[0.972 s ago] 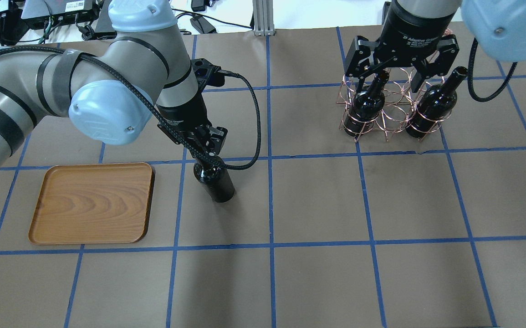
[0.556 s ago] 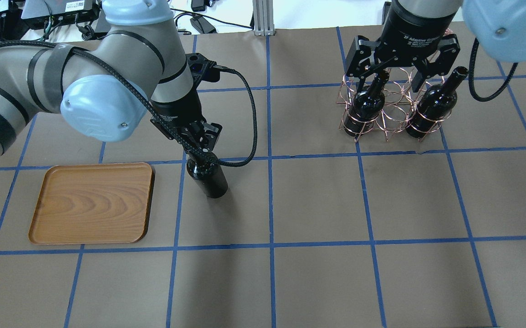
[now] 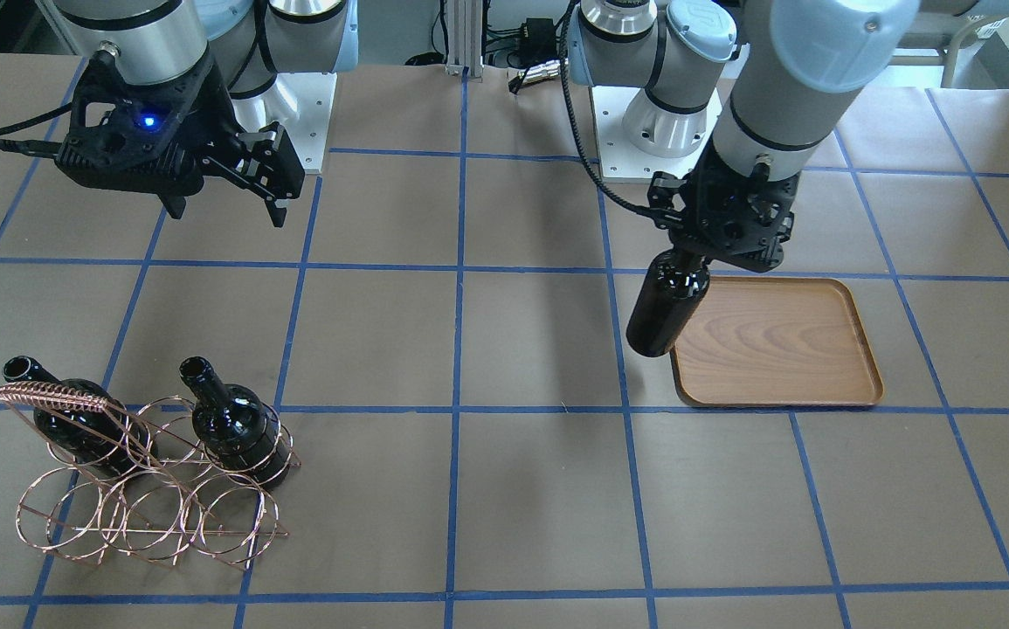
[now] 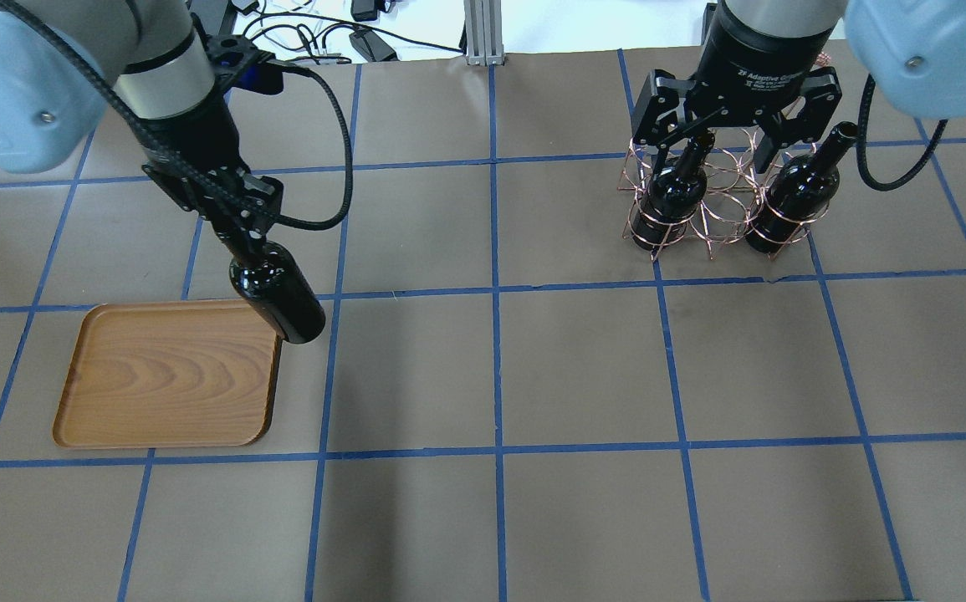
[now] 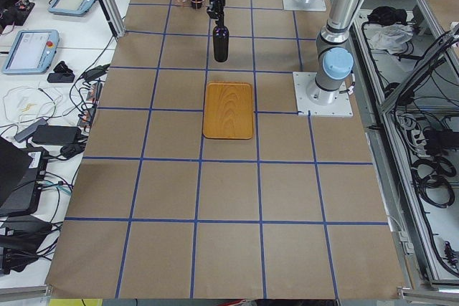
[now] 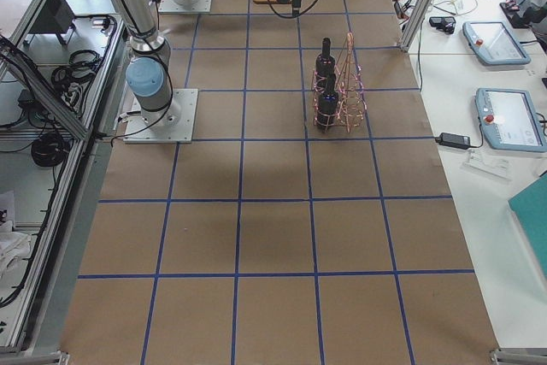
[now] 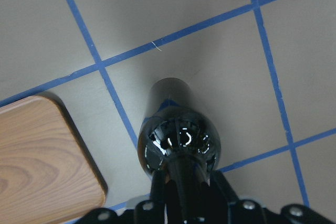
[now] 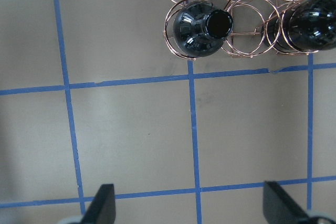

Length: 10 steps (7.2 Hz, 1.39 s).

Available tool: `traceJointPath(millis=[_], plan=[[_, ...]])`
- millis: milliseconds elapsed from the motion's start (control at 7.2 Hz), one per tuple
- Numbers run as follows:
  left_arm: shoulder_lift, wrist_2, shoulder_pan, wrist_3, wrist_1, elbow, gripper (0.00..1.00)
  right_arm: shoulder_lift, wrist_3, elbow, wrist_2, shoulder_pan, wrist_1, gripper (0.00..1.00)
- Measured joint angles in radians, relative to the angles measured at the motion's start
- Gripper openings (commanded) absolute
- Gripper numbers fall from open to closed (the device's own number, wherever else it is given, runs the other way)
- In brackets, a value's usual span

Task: Take wine from basket and place on tray
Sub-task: 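Carry the bottle with the left gripper over the wooden tray, then lay the bottle down on the tray and open the left gripper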

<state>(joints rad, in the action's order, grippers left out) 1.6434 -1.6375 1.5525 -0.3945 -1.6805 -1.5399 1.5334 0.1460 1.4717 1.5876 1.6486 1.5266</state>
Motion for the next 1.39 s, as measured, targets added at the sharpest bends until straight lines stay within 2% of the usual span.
traceJointPath(millis=[417, 694, 972, 1389], plan=[[-0.048, -0.047, -0.2, -0.245, 0.015, -0.053, 0.0, 0.0, 0.003, 0.001, 0.001, 0.0, 0.002, 1.0], [-0.07, -0.052, -0.307, -0.351, 0.129, -0.151, 0.0, 0.0, 0.005, 0.001, -0.002, 0.0, 0.004, 1.0], [-0.077, -0.051, -0.359, -0.418, 0.216, -0.217, 0.0, 0.0, 0.004, 0.001, -0.002, 0.0, 0.004, 1.0], [-0.077, -0.052, -0.405, -0.441, 0.222, -0.245, 0.0, 0.0, 0.004, 0.001, 0.0, 0.0, 0.003, 1.0]])
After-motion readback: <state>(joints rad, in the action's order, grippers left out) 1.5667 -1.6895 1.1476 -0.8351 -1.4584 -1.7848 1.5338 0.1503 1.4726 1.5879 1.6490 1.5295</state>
